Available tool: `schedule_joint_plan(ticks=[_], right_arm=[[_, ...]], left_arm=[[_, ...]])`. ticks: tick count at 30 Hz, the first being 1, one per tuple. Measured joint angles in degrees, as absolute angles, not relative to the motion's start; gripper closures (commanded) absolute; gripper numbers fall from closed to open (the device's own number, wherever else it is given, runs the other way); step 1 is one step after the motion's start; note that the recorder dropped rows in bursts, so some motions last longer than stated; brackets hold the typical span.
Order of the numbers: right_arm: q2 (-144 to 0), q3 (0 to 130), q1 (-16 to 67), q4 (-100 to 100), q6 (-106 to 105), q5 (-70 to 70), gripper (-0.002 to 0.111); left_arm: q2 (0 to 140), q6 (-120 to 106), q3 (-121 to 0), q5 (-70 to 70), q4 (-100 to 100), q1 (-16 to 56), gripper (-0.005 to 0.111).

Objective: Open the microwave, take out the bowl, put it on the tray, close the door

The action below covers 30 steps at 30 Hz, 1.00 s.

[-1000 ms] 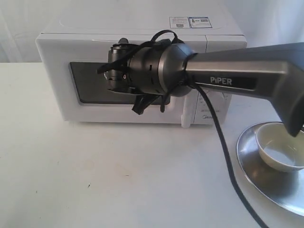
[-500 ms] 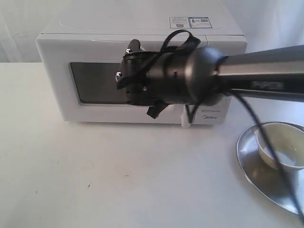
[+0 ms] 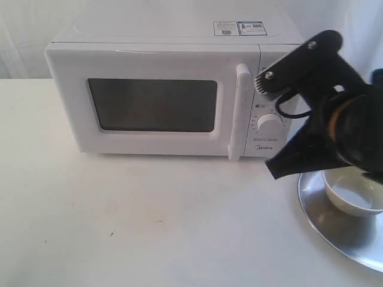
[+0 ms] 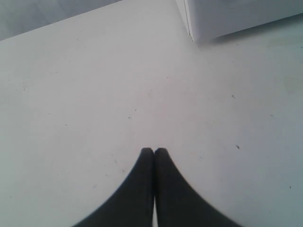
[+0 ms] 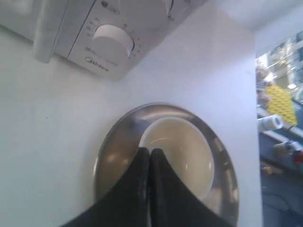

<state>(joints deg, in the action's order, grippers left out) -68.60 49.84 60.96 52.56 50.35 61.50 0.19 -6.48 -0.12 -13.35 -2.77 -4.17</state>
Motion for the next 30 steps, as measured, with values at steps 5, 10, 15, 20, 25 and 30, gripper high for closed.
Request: schedule_joint_plan(ticks=[5,10,15,20,25,30], right_arm=[[-62.67,49.56,61.09,46.94,50.93,61.43,0.108],[-59.93,49.56,61.09,46.30,50.93,61.43,0.108],[-59.02,49.56,61.18,46.08,50.93,61.43,0.108],[-47.23,42.52,55.86,37.46,51.03,45.52,0.108],[-24.33,24.71,35.27,24.19,51.29,8.82,0.108],[-12.59,12.25,21.81,4.52,51.41,-0.54,0.108]], left_arm=[[0.19,-6.48,-0.12,-13.35,-2.77,-4.17,0.107],[0.19,-6.48,-0.12,-13.35,-2.77,-4.17,0.107],[0.19,-6.48,-0.12,-13.35,-2.77,-4.17,0.107],[0.19,-6.48,-0.12,-13.35,-2.77,-4.17,0.107],[0.19,-6.48,-0.12,-13.35,-2.77,-4.17,0.107],[0.19,-6.48,-0.12,-13.35,-2.77,-4.17,0.107]])
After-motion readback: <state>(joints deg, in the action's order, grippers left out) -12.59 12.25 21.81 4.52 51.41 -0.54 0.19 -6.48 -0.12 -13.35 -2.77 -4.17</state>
